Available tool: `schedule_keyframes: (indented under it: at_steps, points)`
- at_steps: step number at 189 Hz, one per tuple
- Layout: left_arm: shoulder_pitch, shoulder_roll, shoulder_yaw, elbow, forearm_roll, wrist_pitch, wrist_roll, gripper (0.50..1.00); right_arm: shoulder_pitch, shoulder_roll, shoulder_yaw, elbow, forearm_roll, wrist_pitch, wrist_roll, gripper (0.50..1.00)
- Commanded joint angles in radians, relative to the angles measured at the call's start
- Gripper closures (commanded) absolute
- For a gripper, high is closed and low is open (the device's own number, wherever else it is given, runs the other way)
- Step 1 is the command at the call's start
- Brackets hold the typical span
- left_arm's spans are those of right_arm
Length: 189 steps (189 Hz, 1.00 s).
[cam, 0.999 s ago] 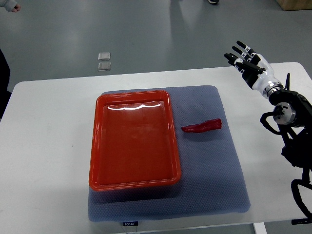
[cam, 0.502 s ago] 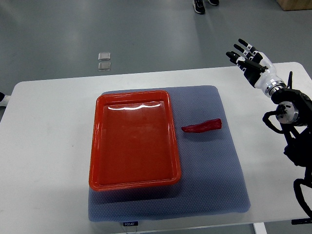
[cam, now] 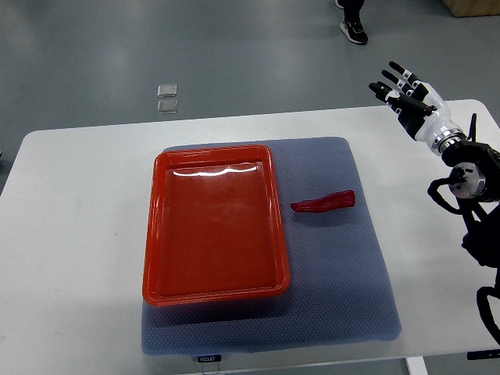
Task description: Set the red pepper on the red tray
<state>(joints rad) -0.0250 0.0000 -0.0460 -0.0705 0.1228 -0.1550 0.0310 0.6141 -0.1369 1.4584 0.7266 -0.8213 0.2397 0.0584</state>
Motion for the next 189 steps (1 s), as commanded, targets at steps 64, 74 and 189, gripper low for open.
schedule_keyframes:
  at_steps: [64,74,189]
  points:
    - [0.0,0.0,0.0,0.0,0.0,0.0,0.0,0.5,0.012,-0.006,-0.013,0.001,-0.006,-0.003,0.011,0.587]
    - [0.0,0.0,0.0,0.0,0.0,0.0,0.0,0.5,0.01,-0.006,-0.015,0.001,-0.012,-0.005,0.023,0.587]
    - [0.0,0.0,0.0,0.0,0.0,0.0,0.0,0.5,0.174,-0.312,-0.756,0.1,0.041,-0.016,0.232,0.591]
